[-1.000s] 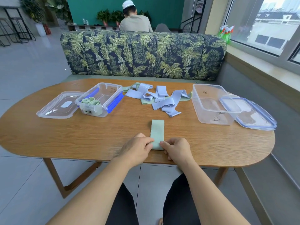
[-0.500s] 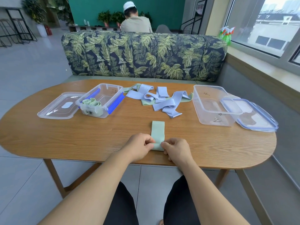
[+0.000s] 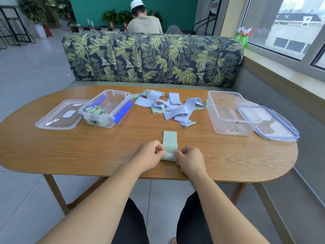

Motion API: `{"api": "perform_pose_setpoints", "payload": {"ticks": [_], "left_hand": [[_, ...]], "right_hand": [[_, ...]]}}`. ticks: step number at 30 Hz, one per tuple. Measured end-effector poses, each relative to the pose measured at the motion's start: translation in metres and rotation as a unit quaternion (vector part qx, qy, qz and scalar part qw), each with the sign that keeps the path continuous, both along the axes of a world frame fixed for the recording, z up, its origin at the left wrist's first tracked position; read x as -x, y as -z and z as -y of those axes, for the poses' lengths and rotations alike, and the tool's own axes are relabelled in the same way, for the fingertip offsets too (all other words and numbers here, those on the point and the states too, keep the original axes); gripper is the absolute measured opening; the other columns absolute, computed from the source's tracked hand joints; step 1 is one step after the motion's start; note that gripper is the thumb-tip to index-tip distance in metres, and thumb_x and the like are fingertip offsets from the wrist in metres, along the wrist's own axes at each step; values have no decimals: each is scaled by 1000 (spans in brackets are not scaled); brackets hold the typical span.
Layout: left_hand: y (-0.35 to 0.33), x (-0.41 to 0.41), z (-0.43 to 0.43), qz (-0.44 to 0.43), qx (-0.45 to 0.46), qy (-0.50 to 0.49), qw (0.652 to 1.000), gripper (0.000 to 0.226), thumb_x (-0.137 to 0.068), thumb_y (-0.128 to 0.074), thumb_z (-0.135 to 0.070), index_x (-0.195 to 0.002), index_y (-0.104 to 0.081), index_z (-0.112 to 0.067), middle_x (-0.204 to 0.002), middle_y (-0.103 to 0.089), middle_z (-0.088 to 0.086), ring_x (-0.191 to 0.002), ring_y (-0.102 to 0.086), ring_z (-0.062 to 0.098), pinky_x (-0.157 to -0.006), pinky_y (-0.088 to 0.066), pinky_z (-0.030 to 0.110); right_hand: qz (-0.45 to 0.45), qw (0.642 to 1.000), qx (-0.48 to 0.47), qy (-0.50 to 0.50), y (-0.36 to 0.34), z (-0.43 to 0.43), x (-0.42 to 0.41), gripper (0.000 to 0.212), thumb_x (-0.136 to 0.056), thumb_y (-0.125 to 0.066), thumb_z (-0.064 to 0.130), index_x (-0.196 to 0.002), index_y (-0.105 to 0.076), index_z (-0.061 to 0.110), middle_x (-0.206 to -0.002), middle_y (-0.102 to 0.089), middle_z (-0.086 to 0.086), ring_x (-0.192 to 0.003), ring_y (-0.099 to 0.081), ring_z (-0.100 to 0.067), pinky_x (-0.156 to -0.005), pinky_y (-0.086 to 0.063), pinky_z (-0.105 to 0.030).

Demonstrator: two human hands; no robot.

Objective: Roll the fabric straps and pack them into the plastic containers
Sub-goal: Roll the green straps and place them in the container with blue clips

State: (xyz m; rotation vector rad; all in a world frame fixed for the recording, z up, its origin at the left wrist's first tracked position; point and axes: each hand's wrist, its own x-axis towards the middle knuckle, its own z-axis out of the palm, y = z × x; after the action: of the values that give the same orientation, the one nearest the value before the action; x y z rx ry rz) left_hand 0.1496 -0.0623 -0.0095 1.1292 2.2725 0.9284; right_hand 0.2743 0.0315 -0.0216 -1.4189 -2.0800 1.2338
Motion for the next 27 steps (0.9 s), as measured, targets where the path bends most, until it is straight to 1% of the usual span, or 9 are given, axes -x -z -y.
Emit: {"api": "perform_pose_setpoints", "payload": {"ticks": [3, 7, 10, 12, 14, 17, 21, 24, 27], "left_hand": [[5, -3, 3, -13, -42, -3, 999, 6, -88, -64, -24, -90, -61, -29, -91, -65, -9, -83, -62, 12, -82, -51, 29], [9, -3, 3, -6, -43, -4, 999, 6, -88, -66, -23, -90, -65, -28, -86, -66, -10, -79, -60, 12, -81, -50, 28], [6, 0, -2, 0, -35, -8, 999, 7, -88, -66, -23, -84, -65, -28, -77, -63, -12, -75, -58, 10, -77, -48, 27], [5, 2, -5, 8, -28, -9, 1000, 7, -89, -65, -23, -83, -67, -26, -74, -64, -11, -76, -62, 13, -76, -49, 28], [4, 3, -6, 12, -20, -11, 1000, 7, -90, -64, -23, -84, -69, -23, -71, -64, -10, -75, -63, 14, -74, -49, 28], [0, 2, -9, 15, -12, -31, 999, 8, -90, -64, -26, -87, -68, -19, -69, -64, -8, -67, -62, 11, -65, -47, 23], [-1, -6, -12, 20, -24, -106, 994, 13, -85, -69, -29, -79, -62, -20, -68, -69, -4, -69, -70, 11, -70, -54, 29], [0, -16, -9, 41, -34, -127, 990, 14, -84, -70, -28, -76, -63, -18, -66, -70, -3, -66, -70, 9, -69, -54, 27], [3, -25, -4, 73, -39, -136, 987, 15, -83, -71, -28, -76, -64, -16, -61, -69, -2, -57, -66, 6, -67, -56, 28]], "right_hand": [[10, 1000, 2, 1, -2, -2, 3, 17, -86, -55, 36, -81, -60, 21, -81, -70, -2, -80, -67, -28, -76, -56, -39], [12, 1000, -1, 0, -3, -2, 4, 19, -87, -54, 36, -79, -62, 21, -80, -71, -2, -78, -66, -27, -76, -56, -38], [-28, 1000, 6, 7, -3, 1, -1, 21, -89, -54, 35, -79, -63, 18, -74, -71, -3, -65, -62, -21, -73, -56, -40], [-66, 997, 23, 15, -4, 3, -7, 22, -88, -57, 32, -81, -65, 12, -67, -70, -3, -52, -56, -15, -67, -55, -37], [-75, 997, 32, 14, -6, 4, -10, 21, -86, -61, 30, -80, -66, 11, -61, -68, -2, -48, -54, -11, -63, -52, -33], [-39, 999, 25, 10, -8, 3, -8, 24, -86, -64, 33, -70, -66, 15, -58, -66, -3, -55, -56, -14, -67, -53, -33], [-26, 999, 22, 23, -8, 4, -5, 31, -86, -65, 36, -66, -66, 12, -70, -70, -7, -66, -61, -23, -72, -55, -39], [-30, 999, 14, 32, -9, 6, -9, 31, -85, -64, 35, -66, -64, 11, -72, -71, -9, -74, -67, -31, -72, -56, -41], [-22, 999, 14, 28, -10, 8, -19, 30, -85, -64, 35, -71, -65, 9, -68, -71, -8, -68, -67, -28, -72, -57, -41]]}}
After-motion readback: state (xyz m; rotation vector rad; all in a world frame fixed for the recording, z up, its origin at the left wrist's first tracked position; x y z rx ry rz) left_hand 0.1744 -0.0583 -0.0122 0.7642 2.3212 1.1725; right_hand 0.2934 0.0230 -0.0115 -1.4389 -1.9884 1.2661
